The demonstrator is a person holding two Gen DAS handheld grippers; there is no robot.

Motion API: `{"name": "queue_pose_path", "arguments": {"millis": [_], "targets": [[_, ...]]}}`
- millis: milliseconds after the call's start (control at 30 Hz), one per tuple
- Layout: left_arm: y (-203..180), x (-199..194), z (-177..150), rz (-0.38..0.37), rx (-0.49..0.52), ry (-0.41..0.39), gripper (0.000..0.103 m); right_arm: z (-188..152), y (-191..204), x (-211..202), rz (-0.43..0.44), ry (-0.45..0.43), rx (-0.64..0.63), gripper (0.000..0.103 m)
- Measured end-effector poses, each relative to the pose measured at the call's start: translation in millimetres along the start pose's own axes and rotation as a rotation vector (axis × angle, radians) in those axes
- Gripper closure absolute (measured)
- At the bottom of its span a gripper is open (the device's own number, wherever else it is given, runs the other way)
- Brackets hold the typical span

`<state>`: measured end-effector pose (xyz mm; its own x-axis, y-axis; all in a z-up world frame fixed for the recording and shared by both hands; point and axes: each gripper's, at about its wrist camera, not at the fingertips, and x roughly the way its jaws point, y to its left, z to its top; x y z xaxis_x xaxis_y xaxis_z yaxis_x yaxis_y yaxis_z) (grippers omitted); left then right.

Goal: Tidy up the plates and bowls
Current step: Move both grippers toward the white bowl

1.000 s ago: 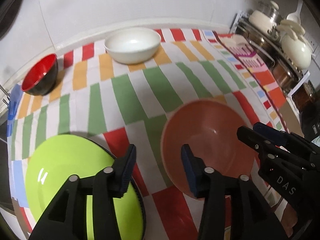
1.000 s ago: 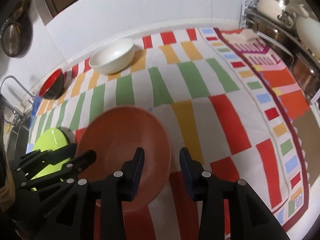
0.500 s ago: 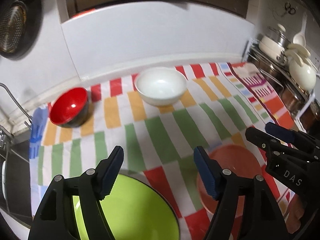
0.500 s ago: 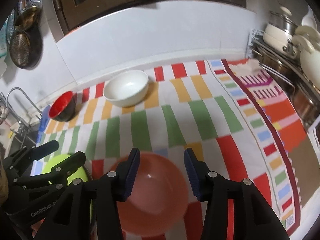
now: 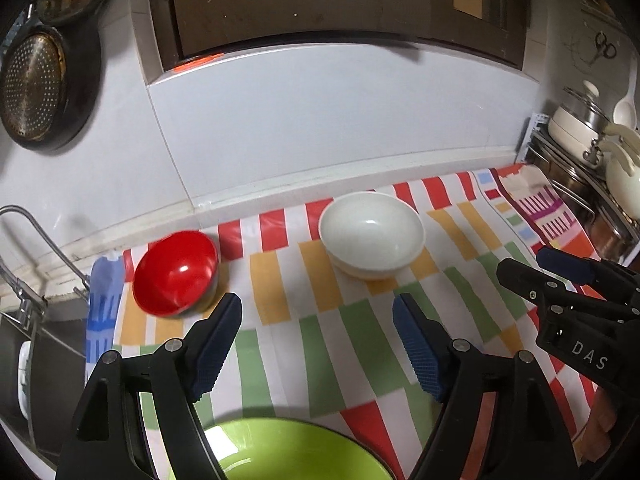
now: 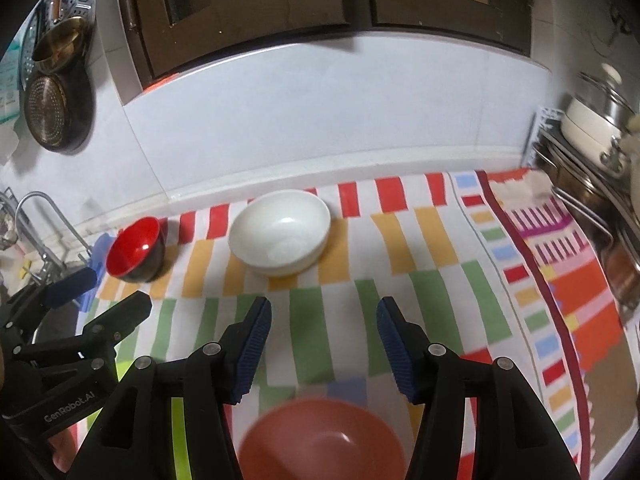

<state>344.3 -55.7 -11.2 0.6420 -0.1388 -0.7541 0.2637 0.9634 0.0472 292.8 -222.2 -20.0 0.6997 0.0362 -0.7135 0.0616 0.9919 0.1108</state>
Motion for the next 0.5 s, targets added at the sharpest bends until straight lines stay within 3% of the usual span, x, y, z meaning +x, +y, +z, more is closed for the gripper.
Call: {"name": "queue_pose_path", "arguments": {"millis": [500], "targets": [[10.3,60.2,37.1,0.032,0.002,0.021,0.025,48.6,3.9,55.8,-0.005,0.007,-0.066,0.047]]}}
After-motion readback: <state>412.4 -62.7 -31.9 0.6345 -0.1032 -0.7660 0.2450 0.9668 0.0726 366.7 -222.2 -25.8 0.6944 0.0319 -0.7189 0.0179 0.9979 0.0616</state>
